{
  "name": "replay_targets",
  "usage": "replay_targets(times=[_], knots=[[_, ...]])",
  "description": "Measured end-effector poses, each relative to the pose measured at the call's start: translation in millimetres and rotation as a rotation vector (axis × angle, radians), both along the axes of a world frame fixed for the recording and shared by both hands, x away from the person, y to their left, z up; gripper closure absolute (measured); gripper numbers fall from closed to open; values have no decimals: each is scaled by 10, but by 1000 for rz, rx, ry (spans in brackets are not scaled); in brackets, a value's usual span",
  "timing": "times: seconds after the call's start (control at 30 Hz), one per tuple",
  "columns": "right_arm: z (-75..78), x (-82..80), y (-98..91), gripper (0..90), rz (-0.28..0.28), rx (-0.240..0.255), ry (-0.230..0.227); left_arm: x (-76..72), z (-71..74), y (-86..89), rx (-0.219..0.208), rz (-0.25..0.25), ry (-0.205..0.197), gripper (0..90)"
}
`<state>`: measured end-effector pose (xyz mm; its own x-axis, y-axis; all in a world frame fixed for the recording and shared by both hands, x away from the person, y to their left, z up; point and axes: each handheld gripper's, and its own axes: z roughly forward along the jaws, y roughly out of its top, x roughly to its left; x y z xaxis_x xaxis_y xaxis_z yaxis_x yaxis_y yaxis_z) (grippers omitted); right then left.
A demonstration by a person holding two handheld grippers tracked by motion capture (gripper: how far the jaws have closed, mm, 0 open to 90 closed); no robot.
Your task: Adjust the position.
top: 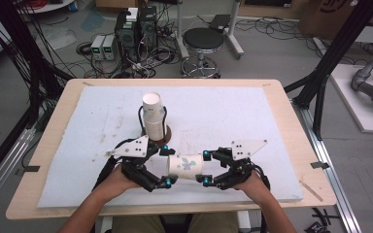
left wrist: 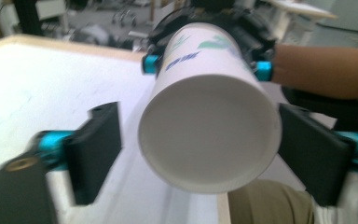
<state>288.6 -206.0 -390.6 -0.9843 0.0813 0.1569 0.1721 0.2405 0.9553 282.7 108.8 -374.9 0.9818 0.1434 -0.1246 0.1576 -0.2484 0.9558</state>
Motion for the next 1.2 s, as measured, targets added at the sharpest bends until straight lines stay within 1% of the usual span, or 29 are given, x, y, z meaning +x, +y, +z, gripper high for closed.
replay_targets(times=[0.13, 0.2, 0.3, 0.37, 0.4, 0.43, 0.47, 0.5, 0.63, 0.83, 0.9, 0.93, 0.97, 1.0, 1.03, 1.13, 1.2], knots=[[51, 10, -42, 335, -11, -50, -3, -2, 28, 48, 29, 24, -3, 141], [84, 20, -46, 334, -13, -67, -4, -6, 55, 61, 66, 40, -20, 143], [143, 39, -42, 329, -14, -98, -12, -12, 101, 76, 106, 54, -37, 143], [184, 48, -32, 327, -16, -128, -17, -20, 128, 76, 134, 60, -47, 143], [216, 55, -23, 327, -17, -147, -25, -20, 128, 76, 134, 60, -47, 143], [235, 61, -16, 327, -18, -160, -31, -28, 146, 74, 153, 67, -54, 144], [267, 67, -6, 327, -15, -182, -35, -27, 154, 74, 164, 67, -59, 144], [293, 72, 3, 326, -14, -199, -39, -28, 159, 71, 168, 69, -58, 144], [385, 97, 28, 327, -14, -262, -59, -23, 187, 67, 209, 70, -67, 144], [478, 118, 59, 327, -9, -321, -80, -11, 226, 59, 251, 61, -77, 146], [500, 123, 77, 327, -7, -341, -86, -10, 233, 56, 252, 63, -77, 146], [500, 123, 77, 327, -7, -341, -86, -7, 240, 55, 256, 62, -81, 146], [521, 129, 102, 327, -2, -369, -92, -3, 252, 50, 270, 61, -85, 146], [521, 129, 102, 327, -2, -369, -92, -3, 252, 50, 270, 61, -85, 146], [544, 131, 135, 327, -2, -398, -94, 1, 259, 39, 286, 61, -90, 146], [578, 146, 196, 327, 5, -448, -104, 11, 270, 18, 312, 57, -99, 147], [602, 149, 238, 328, 8, -473, -105, 10, 271, 10, 314, 58, -98, 148]])
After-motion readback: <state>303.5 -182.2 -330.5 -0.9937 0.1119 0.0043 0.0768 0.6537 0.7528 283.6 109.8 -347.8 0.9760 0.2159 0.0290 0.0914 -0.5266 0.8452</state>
